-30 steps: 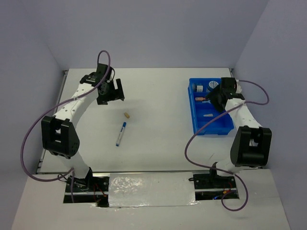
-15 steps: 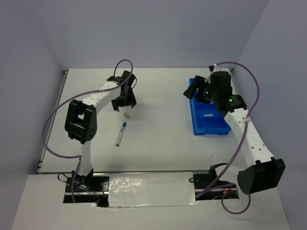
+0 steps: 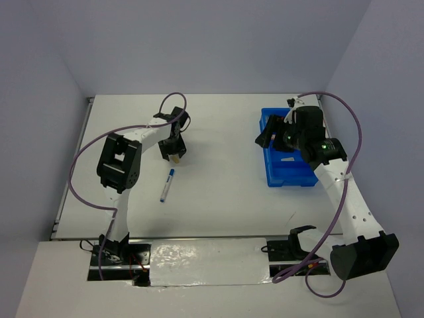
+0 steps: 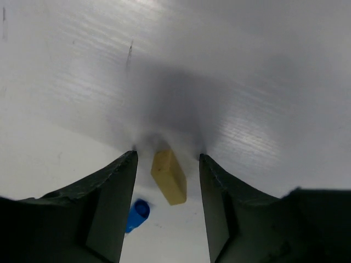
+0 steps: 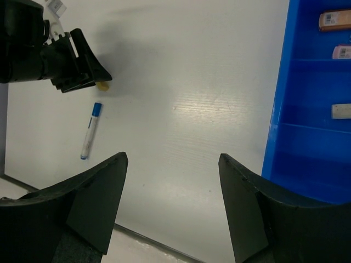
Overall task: Sort the stationery into containers
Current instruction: Pick up the stationery from the center of the board.
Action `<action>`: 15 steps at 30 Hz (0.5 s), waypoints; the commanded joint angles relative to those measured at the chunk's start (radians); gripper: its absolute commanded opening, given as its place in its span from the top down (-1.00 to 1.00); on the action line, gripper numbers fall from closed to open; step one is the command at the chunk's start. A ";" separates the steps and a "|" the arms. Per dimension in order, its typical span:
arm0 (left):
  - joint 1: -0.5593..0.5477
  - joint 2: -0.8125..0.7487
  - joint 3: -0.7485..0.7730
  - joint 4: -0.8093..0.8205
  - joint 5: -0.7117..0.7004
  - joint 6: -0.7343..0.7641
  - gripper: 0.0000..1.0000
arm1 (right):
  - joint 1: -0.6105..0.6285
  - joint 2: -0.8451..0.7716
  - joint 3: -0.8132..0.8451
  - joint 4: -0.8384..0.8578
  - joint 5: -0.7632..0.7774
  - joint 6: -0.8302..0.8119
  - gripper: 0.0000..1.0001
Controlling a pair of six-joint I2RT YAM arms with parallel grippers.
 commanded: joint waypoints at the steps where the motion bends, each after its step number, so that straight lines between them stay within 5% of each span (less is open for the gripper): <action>1: -0.006 0.031 0.021 0.042 0.025 -0.022 -0.21 | 0.002 -0.007 0.041 -0.047 -0.017 -0.038 -0.50; 9: -0.064 0.072 0.168 0.083 0.131 0.039 0.94 | -0.001 0.008 0.090 -0.101 0.018 -0.076 -0.52; 15: -0.173 0.144 0.438 0.146 0.260 0.091 1.00 | -0.140 0.042 0.118 -0.169 -0.015 -0.069 -0.52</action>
